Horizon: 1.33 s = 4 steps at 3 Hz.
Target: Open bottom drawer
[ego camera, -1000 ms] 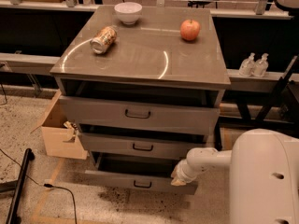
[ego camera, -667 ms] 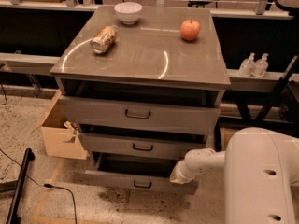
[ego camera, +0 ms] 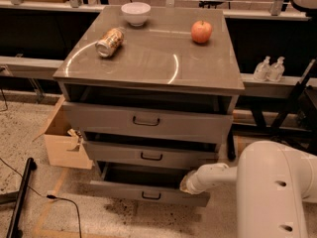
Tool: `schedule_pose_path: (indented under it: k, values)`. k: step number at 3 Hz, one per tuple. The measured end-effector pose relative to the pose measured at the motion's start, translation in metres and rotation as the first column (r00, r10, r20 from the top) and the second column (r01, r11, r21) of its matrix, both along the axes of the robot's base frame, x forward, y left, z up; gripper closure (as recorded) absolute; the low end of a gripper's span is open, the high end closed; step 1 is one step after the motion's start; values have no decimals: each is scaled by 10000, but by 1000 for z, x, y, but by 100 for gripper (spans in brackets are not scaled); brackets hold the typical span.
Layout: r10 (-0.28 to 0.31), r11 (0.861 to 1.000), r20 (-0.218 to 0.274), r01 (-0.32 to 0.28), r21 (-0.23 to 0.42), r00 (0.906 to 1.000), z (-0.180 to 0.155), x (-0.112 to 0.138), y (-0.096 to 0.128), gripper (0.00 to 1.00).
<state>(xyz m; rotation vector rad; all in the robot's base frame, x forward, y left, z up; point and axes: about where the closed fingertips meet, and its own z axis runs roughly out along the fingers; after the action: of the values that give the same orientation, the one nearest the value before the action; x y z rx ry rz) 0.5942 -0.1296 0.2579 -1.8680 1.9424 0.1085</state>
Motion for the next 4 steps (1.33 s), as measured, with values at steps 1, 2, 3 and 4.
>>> schedule_pose_path:
  k: [1,2,3,4]
  values:
    - [-75,9999,485,69,112,9988,-7,14,-4,100]
    - [-224,9996,920,209,168,9955,-10,31,-8,100]
    - [-283,9995,1125,264,185,9933,-19,41,-9,100]
    - [-264,9996,1088,248,156,9937,-35,44,-8,100]
